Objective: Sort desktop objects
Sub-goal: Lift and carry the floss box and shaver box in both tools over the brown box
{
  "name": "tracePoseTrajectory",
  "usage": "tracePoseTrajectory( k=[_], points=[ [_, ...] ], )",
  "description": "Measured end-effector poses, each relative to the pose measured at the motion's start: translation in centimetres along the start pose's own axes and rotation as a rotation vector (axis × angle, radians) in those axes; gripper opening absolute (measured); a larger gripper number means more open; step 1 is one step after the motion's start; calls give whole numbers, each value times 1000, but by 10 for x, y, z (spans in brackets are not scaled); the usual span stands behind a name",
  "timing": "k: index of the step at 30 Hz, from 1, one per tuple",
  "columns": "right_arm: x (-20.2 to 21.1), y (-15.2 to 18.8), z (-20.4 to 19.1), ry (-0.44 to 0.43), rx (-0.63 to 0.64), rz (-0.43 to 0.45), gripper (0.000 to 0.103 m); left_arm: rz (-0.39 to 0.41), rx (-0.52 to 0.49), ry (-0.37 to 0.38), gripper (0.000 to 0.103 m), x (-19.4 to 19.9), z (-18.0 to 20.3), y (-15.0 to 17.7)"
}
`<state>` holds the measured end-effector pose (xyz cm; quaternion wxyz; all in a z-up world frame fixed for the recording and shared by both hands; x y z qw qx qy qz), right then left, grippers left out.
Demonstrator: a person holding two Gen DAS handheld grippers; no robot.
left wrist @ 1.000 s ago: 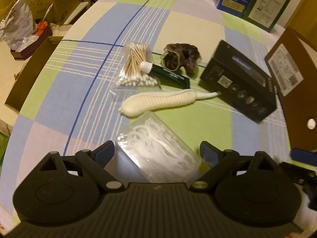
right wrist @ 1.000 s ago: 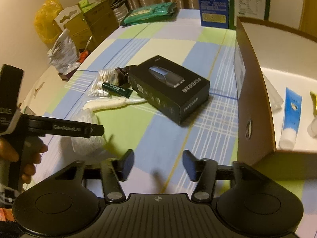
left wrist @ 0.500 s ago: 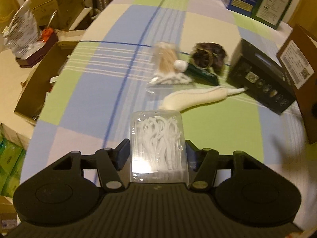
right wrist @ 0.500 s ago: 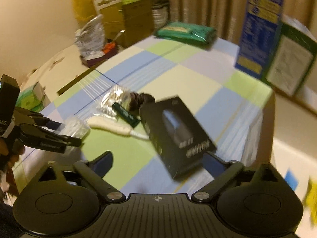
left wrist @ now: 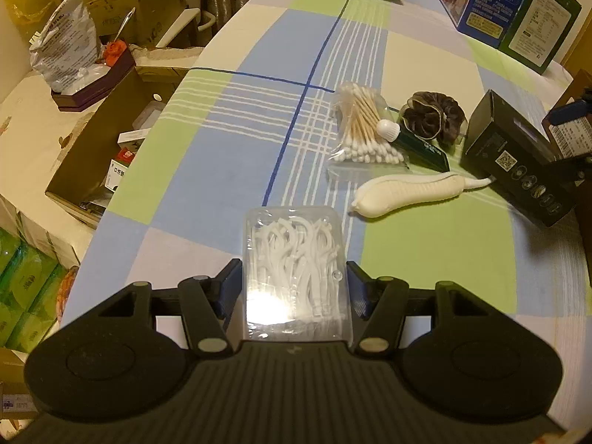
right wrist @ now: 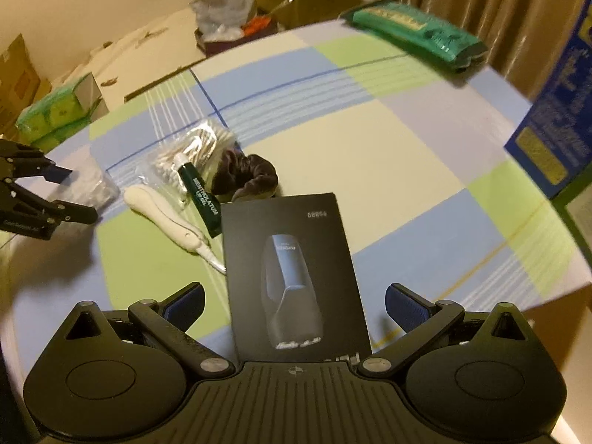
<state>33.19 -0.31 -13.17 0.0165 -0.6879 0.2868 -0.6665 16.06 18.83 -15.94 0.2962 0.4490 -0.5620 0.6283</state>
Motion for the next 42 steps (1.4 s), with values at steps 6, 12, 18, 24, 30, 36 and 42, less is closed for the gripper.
tracePoseTrajectory(
  k=[6, 12, 18, 24, 30, 36, 42],
  points=[
    [-16, -5, -3, 25, 16, -38, 81, 4, -27, -29, 54, -3, 6, -1],
    [-10, 2, -8, 73, -5, -15, 79, 11, -42, -35, 58, -6, 9, -4],
    [15, 15, -16, 106, -101, 51, 78, 26, -80, -21, 52, -7, 11, -6],
    [46, 31, -29, 87, -176, 117, 78, 22, -100, -16, 52, -6, 16, -4],
    [72, 49, -43, 82, -220, 160, 78, 30, -121, 7, 52, 7, 28, 3],
    [100, 67, -53, 77, -250, 213, 78, 93, -137, 31, 52, 40, 41, 0],
    [136, 86, -60, 71, -275, 286, 78, 193, -176, 74, 52, 82, 65, -12]
  ],
)
Point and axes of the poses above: each gripper's, at about its wrist camera, not at the fingertips, and x roughly against the way its jaws point, z to its right, y to its underside, the point moved 2 cm from there along -x, roughly the way its jaws point, and after that the axes turned 8 degrees about -x, right-handed, at the moved point
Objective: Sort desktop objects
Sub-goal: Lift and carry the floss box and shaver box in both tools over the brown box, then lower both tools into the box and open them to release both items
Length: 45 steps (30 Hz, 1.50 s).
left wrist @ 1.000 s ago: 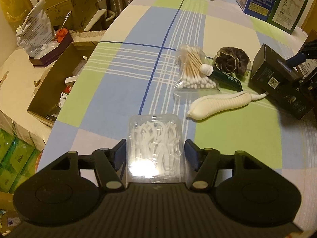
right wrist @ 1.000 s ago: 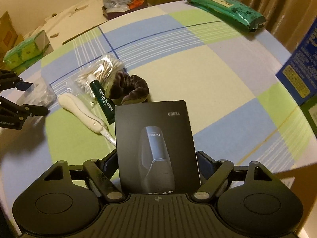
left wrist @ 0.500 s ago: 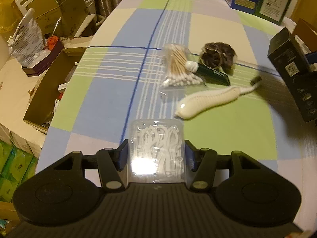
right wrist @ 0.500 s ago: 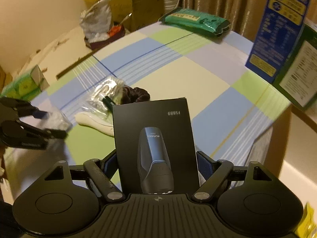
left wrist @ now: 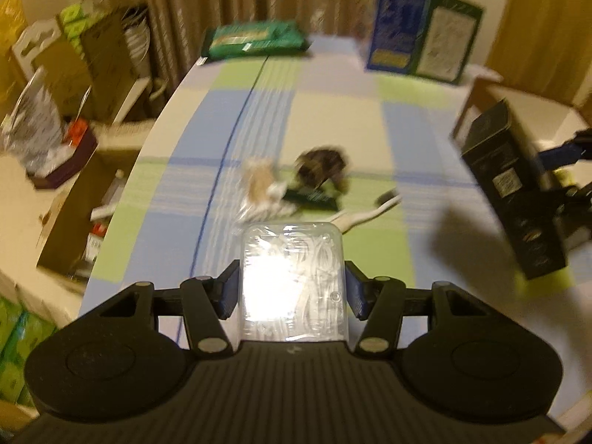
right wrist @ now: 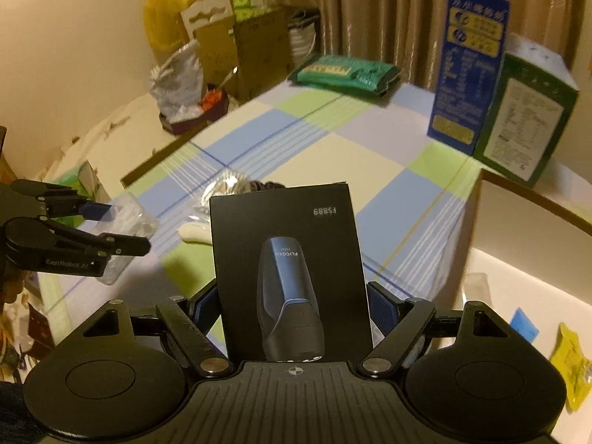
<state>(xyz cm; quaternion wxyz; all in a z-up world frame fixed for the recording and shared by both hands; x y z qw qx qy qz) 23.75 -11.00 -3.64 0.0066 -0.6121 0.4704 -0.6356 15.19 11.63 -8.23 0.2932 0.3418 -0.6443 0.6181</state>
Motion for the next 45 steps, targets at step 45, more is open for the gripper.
tracePoseTrajectory(
  k=[45],
  points=[
    [137, 47, 261, 382, -363, 63, 77, 178, -294, 295, 52, -25, 268, -153]
  ],
)
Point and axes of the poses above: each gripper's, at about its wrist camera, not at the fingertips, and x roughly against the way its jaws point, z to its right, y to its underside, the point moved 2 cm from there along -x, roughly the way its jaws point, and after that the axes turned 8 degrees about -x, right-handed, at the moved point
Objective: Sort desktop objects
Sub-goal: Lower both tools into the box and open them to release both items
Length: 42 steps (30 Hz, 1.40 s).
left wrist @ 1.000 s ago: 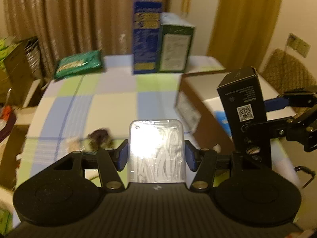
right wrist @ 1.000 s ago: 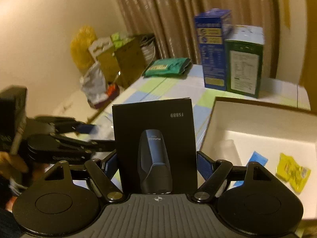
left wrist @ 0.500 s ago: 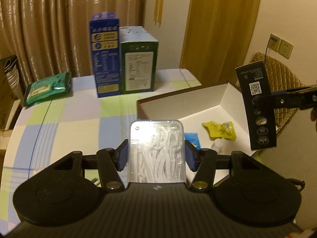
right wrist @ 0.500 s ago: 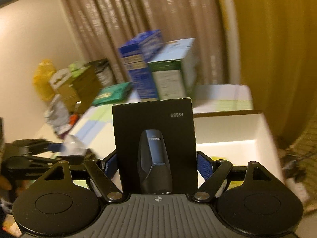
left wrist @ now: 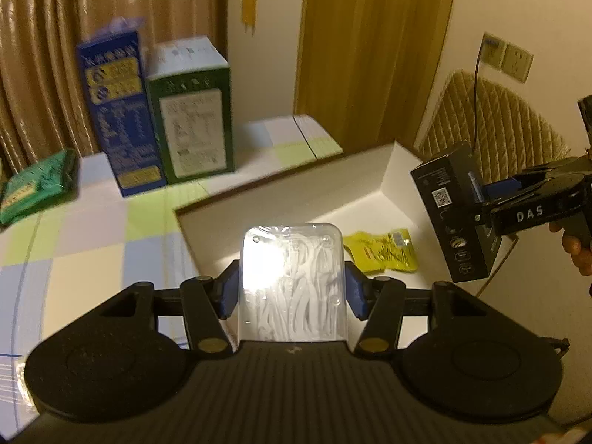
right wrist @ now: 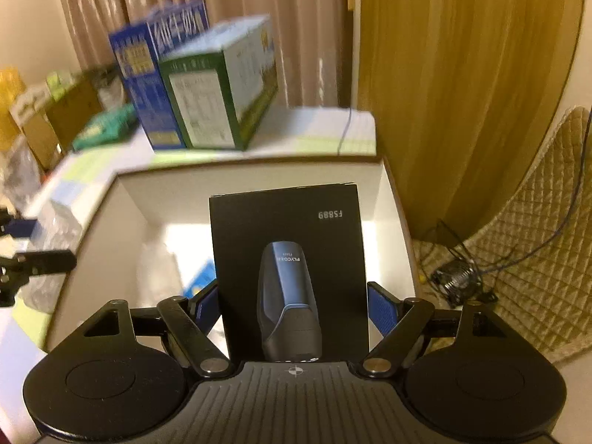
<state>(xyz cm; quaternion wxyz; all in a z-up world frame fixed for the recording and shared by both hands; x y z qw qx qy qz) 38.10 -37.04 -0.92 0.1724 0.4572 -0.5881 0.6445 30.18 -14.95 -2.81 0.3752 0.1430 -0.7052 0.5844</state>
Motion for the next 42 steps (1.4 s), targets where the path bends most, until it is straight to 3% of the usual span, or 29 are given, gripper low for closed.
tracePoseTrajectory(
  k=[9, 22, 30, 35, 42],
  points=[
    [-35, 7, 1, 41, 104, -92, 77, -135, -38, 44, 52, -54, 22, 9],
    [-79, 7, 7, 104, 152, -254, 77, -243, -163, 33, 52, -80, 26, 17],
    [-82, 12, 3, 124, 203, -281, 75, -273, -183, 32, 52, -85, 26, 22],
    [-78, 12, 5, 109, 180, -257, 86, -291, -212, 21, 52, -87, 28, 23],
    [-70, 11, 11, 74, 131, -234, 93, -316, -249, 15, 52, -89, 31, 26]
  ],
)
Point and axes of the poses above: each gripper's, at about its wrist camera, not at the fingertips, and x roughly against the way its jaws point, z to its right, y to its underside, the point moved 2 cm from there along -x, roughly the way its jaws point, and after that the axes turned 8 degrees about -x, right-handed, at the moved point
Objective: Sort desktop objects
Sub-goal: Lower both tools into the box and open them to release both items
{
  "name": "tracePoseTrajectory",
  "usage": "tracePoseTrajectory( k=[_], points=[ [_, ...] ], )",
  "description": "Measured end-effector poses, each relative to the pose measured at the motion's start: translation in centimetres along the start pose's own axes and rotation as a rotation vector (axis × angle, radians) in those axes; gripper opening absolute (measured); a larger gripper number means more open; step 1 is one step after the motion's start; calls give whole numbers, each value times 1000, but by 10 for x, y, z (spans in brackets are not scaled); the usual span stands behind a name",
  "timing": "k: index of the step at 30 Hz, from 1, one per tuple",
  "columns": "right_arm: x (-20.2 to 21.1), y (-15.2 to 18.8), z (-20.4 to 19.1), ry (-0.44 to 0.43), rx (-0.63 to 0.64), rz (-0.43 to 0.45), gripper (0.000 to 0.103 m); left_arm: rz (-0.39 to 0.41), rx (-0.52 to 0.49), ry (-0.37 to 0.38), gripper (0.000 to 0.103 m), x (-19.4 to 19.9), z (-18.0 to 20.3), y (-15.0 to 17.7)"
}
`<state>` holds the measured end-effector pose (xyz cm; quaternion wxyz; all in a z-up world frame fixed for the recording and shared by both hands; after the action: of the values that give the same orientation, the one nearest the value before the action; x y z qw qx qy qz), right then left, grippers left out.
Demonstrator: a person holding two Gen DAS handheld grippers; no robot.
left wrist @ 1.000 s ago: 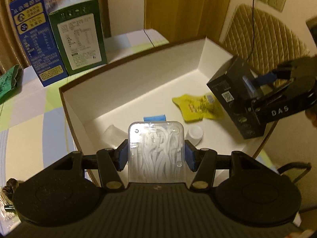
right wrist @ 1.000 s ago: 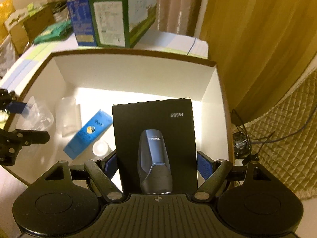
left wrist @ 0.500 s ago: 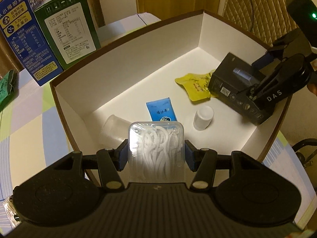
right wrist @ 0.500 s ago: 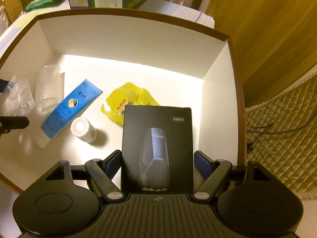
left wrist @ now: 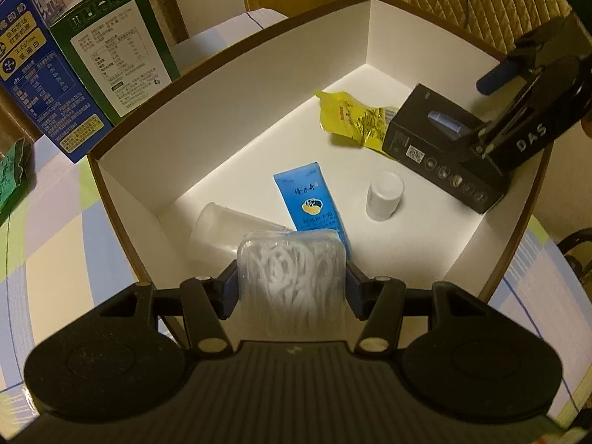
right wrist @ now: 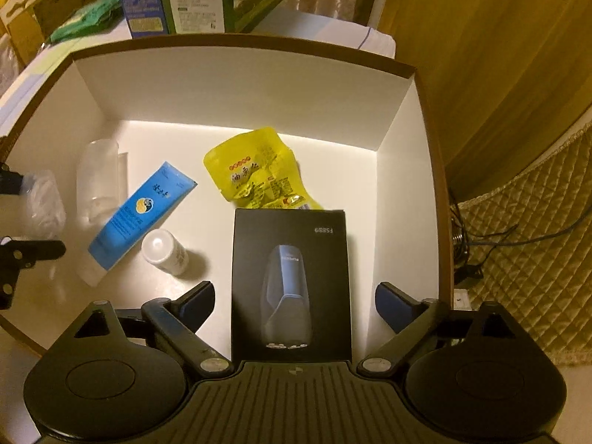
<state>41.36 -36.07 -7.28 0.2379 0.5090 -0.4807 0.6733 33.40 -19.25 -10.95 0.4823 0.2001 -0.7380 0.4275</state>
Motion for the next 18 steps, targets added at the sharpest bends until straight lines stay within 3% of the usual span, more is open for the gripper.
tracePoseTrajectory(
  k=[10, 12, 18],
  points=[
    [13, 3, 0, -93, -13, 19, 101, -16, -17, -3, 54, 3, -1, 1],
    [14, 5, -1, -96, -11, 19, 101, -15, -18, -10, 62, 6, -1, 0],
    [20, 11, -4, -112, -10, 28, 101, 4, -12, -12, 74, 15, 0, -1]
  ],
)
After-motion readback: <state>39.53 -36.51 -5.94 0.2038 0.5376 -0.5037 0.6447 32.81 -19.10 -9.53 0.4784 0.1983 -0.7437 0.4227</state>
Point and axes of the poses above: each gripper's, at about its wrist camera, not at the fingertips, and x roughly against the way its jaws point, z to its right, y to its underside, the point moved 2 cm from there along -x, roughly the way its jaws point, and after that the axes turned 8 degrees about -x, right-handed, at the moved point
